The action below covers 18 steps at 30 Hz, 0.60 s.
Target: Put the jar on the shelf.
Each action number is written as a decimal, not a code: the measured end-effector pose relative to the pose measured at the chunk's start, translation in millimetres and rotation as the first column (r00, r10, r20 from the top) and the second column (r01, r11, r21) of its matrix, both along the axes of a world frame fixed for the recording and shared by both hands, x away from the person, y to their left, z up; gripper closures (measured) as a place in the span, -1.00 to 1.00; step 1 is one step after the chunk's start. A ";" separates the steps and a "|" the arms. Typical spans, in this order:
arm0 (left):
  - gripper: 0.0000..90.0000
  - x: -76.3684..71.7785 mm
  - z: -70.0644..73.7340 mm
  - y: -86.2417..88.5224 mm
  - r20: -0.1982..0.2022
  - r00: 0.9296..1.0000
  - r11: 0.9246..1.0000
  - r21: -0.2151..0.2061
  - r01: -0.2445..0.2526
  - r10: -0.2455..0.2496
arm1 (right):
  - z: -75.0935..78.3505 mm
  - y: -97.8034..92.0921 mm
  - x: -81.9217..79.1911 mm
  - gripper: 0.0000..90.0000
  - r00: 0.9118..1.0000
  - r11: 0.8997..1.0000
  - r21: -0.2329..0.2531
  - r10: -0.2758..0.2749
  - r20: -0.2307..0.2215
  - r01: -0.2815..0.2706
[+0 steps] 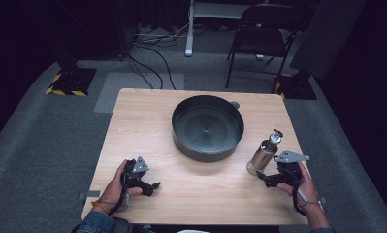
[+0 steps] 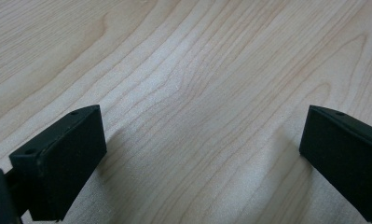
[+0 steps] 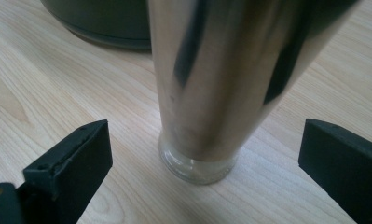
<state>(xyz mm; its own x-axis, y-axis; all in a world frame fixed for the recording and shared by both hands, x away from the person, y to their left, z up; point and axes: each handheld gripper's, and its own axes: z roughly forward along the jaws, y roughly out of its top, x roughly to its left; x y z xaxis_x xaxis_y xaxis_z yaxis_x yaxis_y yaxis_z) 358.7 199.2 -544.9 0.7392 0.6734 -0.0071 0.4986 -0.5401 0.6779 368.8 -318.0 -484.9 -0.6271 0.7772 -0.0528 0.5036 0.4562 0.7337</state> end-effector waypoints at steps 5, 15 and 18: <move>-1.00 0.0 0.0 0.0 -0.001 1.000 1.000 0.000 0.001 -0.001 | 0.2 3.8 3.2 -0.93 1.000 1.000 0.009 0.002 0.007 -0.002; -1.00 0.0 0.0 0.0 -0.001 1.000 1.000 -0.001 -0.001 0.001 | -1.8 7.4 8.9 -0.84 0.999 0.999 0.039 -0.020 0.025 0.019; -1.00 0.0 0.0 0.0 0.000 1.000 1.000 0.000 0.000 0.000 | -1.3 7.6 9.6 -0.82 0.999 0.998 0.053 -0.026 0.032 0.025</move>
